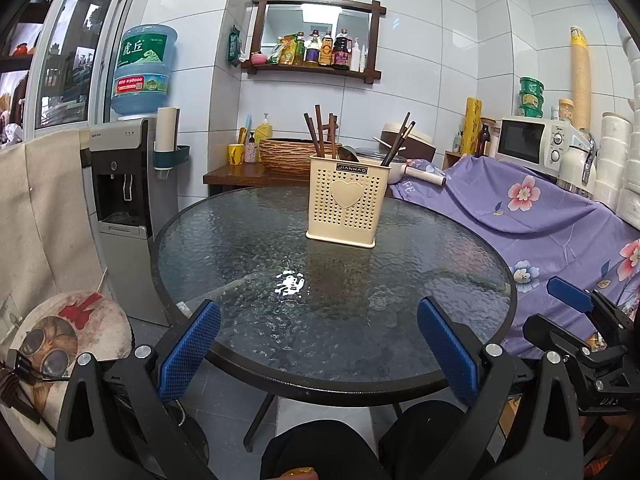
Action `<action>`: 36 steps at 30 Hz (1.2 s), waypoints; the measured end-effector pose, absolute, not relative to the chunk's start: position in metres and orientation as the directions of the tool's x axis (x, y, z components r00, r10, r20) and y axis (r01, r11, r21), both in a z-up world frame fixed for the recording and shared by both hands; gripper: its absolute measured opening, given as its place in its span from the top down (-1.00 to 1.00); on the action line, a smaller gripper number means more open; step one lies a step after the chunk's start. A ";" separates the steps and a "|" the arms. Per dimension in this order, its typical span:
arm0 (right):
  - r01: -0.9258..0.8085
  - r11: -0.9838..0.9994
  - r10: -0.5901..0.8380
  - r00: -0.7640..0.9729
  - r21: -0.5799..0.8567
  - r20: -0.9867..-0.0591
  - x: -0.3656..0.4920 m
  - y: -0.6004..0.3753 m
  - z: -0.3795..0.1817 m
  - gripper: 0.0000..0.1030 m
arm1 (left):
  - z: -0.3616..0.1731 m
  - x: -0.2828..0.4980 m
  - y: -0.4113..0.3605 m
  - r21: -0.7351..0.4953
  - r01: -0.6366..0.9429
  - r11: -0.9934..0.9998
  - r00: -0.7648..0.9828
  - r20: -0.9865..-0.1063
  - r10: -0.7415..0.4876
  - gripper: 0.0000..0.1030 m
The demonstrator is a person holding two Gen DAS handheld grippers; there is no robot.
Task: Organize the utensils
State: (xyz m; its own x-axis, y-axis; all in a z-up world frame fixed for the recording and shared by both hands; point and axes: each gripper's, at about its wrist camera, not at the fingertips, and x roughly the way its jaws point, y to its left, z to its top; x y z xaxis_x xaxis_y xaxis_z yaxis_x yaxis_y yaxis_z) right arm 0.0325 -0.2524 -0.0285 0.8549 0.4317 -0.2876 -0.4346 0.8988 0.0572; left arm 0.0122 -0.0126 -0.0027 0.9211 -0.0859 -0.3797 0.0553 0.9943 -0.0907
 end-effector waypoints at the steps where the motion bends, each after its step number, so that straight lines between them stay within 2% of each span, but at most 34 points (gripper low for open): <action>1: -0.435 0.899 0.432 0.855 0.057 -0.288 0.032 -0.252 -0.029 -0.89 | -0.003 0.012 -0.013 -0.091 0.055 0.994 0.921 -0.380 -0.086 -0.88; 20: -0.435 0.898 0.433 0.854 0.059 -0.290 0.032 -0.252 -0.029 -0.89 | -0.002 0.012 -0.009 -0.118 0.071 0.990 0.921 -0.374 -0.111 -0.88; 36: -0.436 0.898 0.433 0.853 0.058 -0.291 0.033 -0.252 -0.029 -0.89 | -0.003 0.013 -0.010 -0.089 0.068 0.994 0.920 -0.381 -0.097 -0.88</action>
